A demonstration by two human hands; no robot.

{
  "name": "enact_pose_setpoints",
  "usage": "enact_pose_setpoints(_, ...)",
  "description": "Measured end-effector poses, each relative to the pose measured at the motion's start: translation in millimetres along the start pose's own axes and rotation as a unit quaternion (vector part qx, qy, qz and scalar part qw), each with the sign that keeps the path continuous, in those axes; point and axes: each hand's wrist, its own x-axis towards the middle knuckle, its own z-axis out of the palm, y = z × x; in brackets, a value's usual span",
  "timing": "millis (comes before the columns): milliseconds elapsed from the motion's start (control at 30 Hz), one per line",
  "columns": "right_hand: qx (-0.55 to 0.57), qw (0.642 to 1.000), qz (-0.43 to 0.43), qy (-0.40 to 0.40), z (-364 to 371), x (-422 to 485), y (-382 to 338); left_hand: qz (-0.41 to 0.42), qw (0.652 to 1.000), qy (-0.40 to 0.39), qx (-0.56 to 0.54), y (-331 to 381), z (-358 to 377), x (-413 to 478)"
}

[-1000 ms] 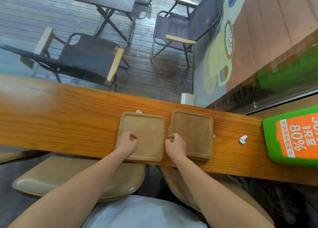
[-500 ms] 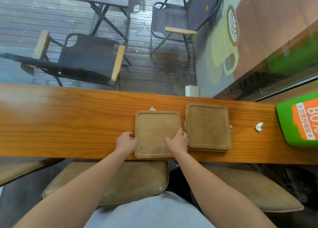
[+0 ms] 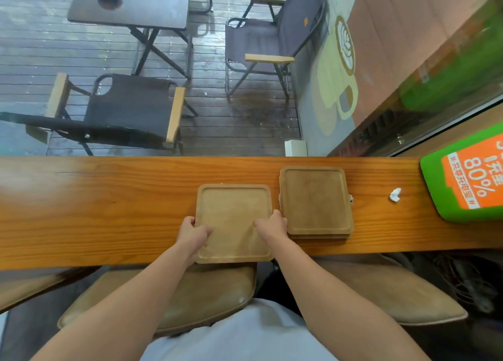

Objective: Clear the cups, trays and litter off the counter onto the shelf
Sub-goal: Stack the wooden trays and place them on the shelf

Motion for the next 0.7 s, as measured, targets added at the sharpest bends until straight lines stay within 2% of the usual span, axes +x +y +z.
enact_pose_setpoints(300, 0.057, 0.998, -0.004, 0.026, -121.9, 24.2, 17.3, 0.045, 0.997, -0.063, 0.004, 47.1, 96.1, -40.4)
enact_pose_setpoints(500, 0.052, 0.998, -0.019, 0.015, -195.6, 51.0, 35.4, 0.114, 0.986, -0.003, 0.124, 70.7, 172.9, -59.0)
enact_pose_setpoints(700, 0.028, 0.999, -0.024, -0.010, -221.7, 78.8, 41.4, 0.141, 0.967, 0.045, 0.206, 79.0, 206.7, -55.8)
